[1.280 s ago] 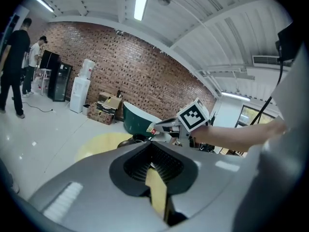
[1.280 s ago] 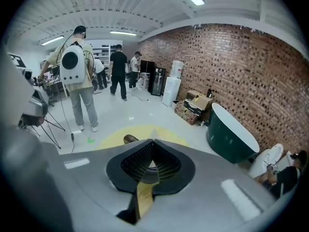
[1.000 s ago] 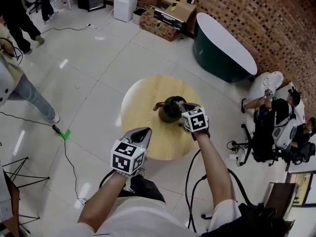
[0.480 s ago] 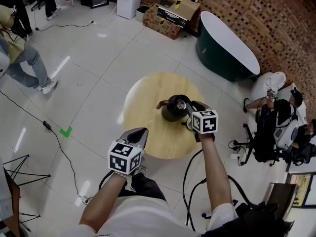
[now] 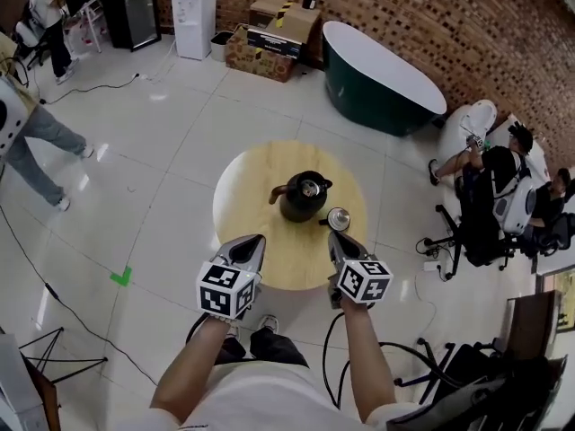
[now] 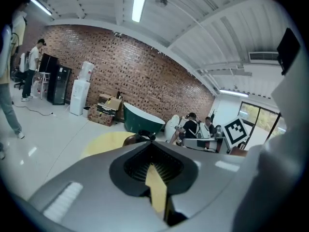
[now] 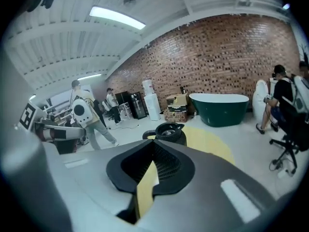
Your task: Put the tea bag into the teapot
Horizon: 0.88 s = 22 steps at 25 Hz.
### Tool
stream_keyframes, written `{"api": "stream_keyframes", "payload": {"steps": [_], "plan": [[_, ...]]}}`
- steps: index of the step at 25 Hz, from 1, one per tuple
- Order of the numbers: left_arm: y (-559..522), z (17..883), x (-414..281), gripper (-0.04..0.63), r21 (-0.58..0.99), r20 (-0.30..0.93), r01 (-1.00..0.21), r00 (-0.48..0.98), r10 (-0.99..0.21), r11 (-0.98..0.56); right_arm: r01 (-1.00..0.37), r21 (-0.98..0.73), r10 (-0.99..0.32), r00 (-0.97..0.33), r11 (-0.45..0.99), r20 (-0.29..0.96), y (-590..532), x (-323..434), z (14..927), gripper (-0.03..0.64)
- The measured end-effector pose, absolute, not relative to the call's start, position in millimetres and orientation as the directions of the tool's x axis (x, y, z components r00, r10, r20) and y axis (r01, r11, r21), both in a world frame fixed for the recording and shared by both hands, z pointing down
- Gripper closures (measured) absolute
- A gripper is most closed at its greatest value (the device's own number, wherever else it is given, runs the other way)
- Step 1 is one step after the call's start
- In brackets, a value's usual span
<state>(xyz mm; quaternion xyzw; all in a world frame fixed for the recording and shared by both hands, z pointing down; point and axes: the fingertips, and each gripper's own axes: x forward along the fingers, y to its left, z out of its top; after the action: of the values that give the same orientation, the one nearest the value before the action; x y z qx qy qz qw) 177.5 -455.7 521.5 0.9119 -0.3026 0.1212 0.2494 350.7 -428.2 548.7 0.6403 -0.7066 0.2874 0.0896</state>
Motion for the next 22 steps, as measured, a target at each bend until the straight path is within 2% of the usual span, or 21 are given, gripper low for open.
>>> {"api": "stream_keyframes", "payload": {"steps": [4,6,14,22], "plan": [[-439.9,526.2,181.2,0.583,0.383,0.361,-0.57,0.816,-0.451,-0.727,-0.88,-0.466,-0.876,-0.156,-0.086,0.456,-389.2,341.1,566.4,0.615],[-432.7,528.1,177.5,0.583,0.366,0.353,-0.56,0.822,-0.446,-0.743,-0.859,-0.495,-0.89,-0.118,-0.131,0.441,-370.2,338.0,566.7,0.615],[-395.4,539.8,144.6,0.583,0.348,0.372,-0.526,0.837,-0.4,-0.776,-0.888,-0.401,-0.903,0.035,-0.224,0.429,-289.6,306.3,539.6,0.615],[-353.7,529.1,129.2,0.583,0.343,0.364,-0.507,0.848,-0.385,-0.791,-0.905,-0.349,-0.905,0.082,-0.243,0.418,-234.1,286.6,527.0,0.617]]}}
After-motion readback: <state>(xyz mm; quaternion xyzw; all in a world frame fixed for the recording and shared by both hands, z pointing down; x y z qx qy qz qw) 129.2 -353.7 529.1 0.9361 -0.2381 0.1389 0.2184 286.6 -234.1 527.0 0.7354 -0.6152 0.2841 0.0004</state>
